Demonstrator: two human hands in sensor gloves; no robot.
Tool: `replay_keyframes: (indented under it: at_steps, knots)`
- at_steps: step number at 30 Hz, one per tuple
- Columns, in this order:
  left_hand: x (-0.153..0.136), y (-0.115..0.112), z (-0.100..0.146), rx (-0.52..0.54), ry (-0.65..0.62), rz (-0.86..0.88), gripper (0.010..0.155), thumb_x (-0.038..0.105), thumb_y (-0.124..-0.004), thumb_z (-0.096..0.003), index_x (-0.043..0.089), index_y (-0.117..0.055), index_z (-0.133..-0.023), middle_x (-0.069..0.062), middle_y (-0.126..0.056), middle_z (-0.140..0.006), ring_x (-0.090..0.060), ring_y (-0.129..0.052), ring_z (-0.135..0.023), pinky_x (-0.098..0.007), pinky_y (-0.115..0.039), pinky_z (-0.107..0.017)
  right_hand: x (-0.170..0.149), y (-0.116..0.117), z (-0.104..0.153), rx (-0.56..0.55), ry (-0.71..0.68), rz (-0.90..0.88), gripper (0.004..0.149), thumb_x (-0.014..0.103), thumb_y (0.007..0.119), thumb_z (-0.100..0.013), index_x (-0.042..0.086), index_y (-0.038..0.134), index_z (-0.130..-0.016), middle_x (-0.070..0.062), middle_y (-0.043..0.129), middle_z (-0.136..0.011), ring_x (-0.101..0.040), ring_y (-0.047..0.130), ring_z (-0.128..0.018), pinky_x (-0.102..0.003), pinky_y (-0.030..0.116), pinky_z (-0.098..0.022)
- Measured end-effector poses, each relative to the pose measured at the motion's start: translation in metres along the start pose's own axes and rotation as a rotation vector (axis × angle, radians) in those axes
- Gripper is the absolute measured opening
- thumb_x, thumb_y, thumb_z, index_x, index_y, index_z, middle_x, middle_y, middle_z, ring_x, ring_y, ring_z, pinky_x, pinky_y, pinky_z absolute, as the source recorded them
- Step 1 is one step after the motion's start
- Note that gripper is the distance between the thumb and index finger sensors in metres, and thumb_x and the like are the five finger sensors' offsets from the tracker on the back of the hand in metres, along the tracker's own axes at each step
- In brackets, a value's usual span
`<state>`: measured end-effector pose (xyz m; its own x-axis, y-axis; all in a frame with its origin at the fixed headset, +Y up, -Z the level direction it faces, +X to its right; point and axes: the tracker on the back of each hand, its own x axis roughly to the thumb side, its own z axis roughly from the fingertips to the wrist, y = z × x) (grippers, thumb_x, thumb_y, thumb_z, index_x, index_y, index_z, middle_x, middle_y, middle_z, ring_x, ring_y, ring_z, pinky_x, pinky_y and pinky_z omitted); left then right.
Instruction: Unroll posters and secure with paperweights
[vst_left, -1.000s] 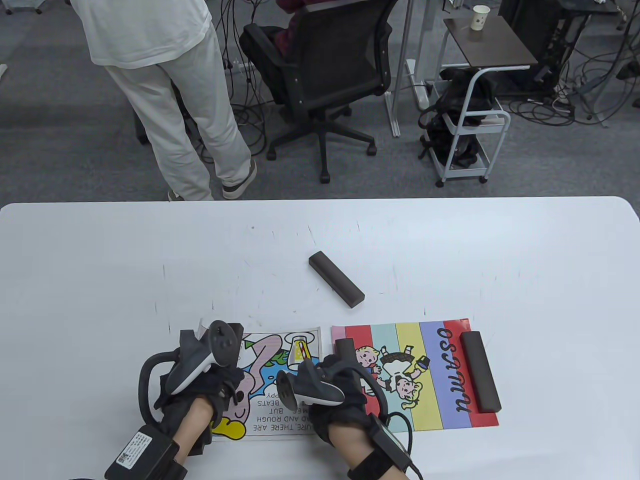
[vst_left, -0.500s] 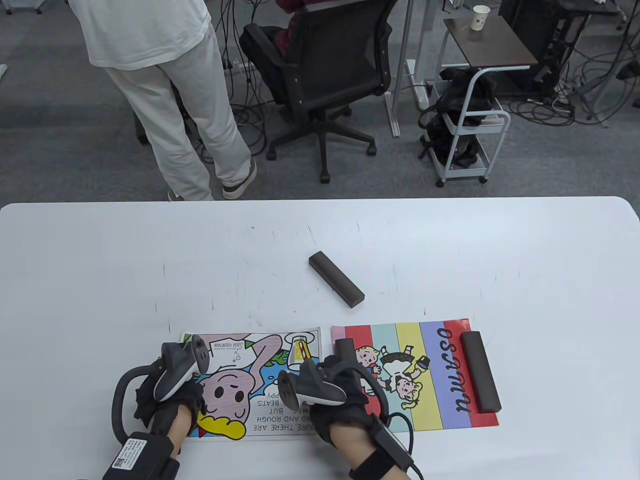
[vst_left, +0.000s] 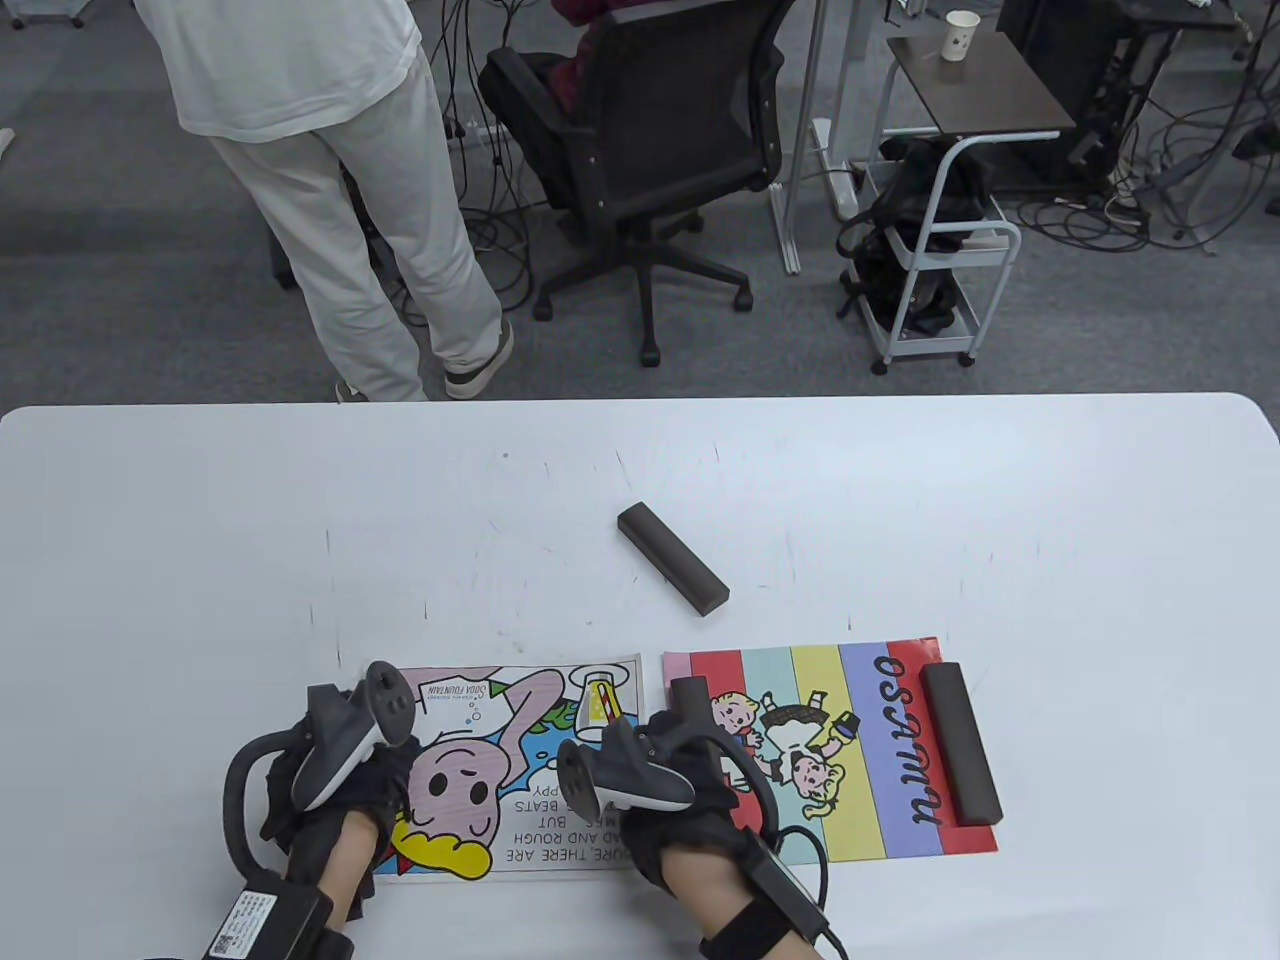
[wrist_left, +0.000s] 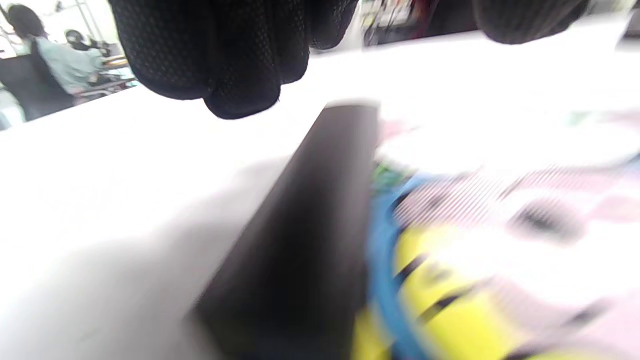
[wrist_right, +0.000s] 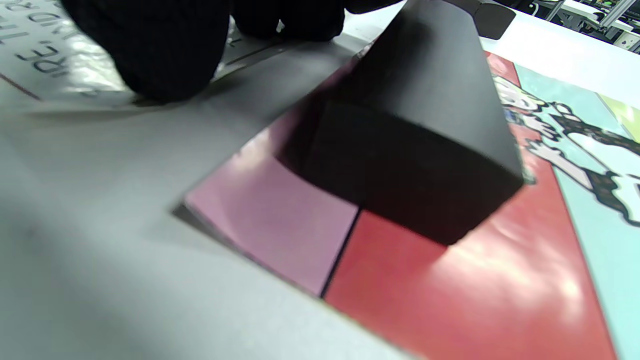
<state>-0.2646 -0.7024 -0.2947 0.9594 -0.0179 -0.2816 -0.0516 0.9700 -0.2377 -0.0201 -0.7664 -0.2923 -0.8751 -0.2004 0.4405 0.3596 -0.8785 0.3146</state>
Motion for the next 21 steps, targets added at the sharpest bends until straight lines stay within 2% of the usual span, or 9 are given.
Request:
replay_keyframes:
  at_steps: [4,7,13,21]
  knots:
    - [0.010,0.027,0.017,0.127,-0.193,0.307,0.080,0.060,-0.069,-0.0427,0.014,-0.051,-0.105,-0.018,-0.062,-0.105,-0.039,-0.079,-0.092,-0.050,-0.076,-0.061,0.000,0.001,0.000,-0.002,-0.002,-0.003,0.075,0.042,0.080,-0.036,0.022,0.046,-0.099,-0.010,0.044,-0.111,-0.036,0.037,-0.103,-0.054,0.041,-0.073]
    - [0.018,0.025,0.025,0.155,-0.325,0.453,0.080,0.061,-0.068,-0.0433,0.015,-0.049,-0.106,-0.017,-0.058,-0.108,-0.041,-0.073,-0.096,-0.052,-0.072,-0.064,-0.001,0.001,0.000,-0.003,-0.004,-0.009,0.075,0.042,0.080,-0.036,0.023,0.046,-0.099,-0.010,0.044,-0.111,-0.036,0.037,-0.103,-0.054,0.042,-0.073]
    - [0.039,-0.009,0.032,0.095,-0.533,0.649,0.082,0.064,-0.066,-0.0441,0.016,-0.048,-0.107,-0.017,-0.056,-0.109,-0.042,-0.068,-0.099,-0.054,-0.069,-0.066,-0.002,0.002,-0.001,-0.009,-0.007,-0.022,0.075,0.042,0.080,-0.036,0.023,0.046,-0.099,-0.010,0.044,-0.111,-0.036,0.037,-0.103,-0.054,0.042,-0.073]
    - [0.042,-0.044,0.031,0.065,-0.588,0.697,0.082,0.066,-0.066,-0.0434,0.014,-0.051,-0.106,-0.019,-0.059,-0.107,-0.043,-0.072,-0.096,-0.054,-0.071,-0.064,-0.006,0.004,0.000,-0.031,-0.028,-0.045,0.075,0.042,0.080,-0.035,0.023,0.047,-0.099,-0.010,0.045,-0.111,-0.036,0.038,-0.103,-0.054,0.042,-0.072]
